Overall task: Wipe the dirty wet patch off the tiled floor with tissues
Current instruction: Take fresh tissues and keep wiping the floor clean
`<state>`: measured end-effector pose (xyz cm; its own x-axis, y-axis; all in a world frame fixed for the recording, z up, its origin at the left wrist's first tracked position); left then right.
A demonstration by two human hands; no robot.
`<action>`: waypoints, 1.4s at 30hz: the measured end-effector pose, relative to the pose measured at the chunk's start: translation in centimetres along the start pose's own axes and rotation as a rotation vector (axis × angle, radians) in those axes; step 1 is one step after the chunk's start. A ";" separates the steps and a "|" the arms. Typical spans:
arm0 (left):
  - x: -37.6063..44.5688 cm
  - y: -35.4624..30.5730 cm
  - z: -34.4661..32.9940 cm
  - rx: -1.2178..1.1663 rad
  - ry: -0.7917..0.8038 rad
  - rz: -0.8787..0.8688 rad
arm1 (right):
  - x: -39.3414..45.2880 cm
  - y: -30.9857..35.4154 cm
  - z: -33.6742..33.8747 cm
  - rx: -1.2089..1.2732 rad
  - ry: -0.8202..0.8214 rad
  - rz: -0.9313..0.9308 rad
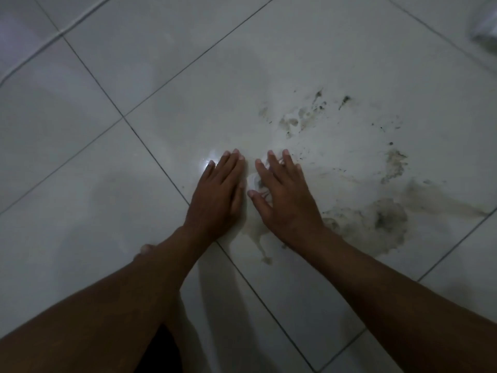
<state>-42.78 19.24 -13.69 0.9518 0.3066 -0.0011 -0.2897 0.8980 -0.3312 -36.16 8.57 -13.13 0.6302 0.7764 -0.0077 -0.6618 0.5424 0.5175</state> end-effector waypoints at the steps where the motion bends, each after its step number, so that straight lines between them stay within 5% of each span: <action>1: -0.1 0.3 -0.1 0.020 0.003 0.004 | 0.1 0.2 -0.2 -0.054 0.006 0.048; 6: 0.0 0.3 -0.7 0.043 0.018 0.050 | -0.7 -1.1 0.3 -0.147 -0.049 0.259; 13: 2.2 0.0 -1.0 0.022 0.003 0.069 | 5.1 -3.8 2.0 -0.111 -0.162 -0.097; 20: 5.7 -1.1 -0.7 -0.001 -0.029 0.065 | 1.7 -3.3 1.6 -0.233 -0.002 0.214; 27: 10.2 -1.3 -1.0 -0.005 -0.081 0.148 | 8.3 -7.2 4.2 -0.136 -0.128 -0.201; 34: 10.0 -1.2 -0.9 0.004 -0.120 0.139 | 5.5 -5.8 4.0 -0.125 -0.054 0.154; 38: 10.0 -1.2 -0.8 -0.001 -0.135 0.147 | 5.0 -8.4 7.2 -0.104 -0.322 -0.089; 42: 10.1 -1.1 -0.9 0.001 -0.117 0.150 | 7.7 -7.4 5.6 0.020 -0.263 -0.275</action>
<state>-32.76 21.02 -14.15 0.8795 0.4722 0.0596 -0.4280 0.8394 -0.3350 -24.12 8.72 -12.22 0.8677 0.4922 0.0700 -0.4471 0.7109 0.5429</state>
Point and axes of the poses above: each hand's wrist, its own x-axis towards the middle knuckle, its own z-axis out of the back of the hand, y = z × x, the point moved 9 cm from there along x, towards the middle knuckle
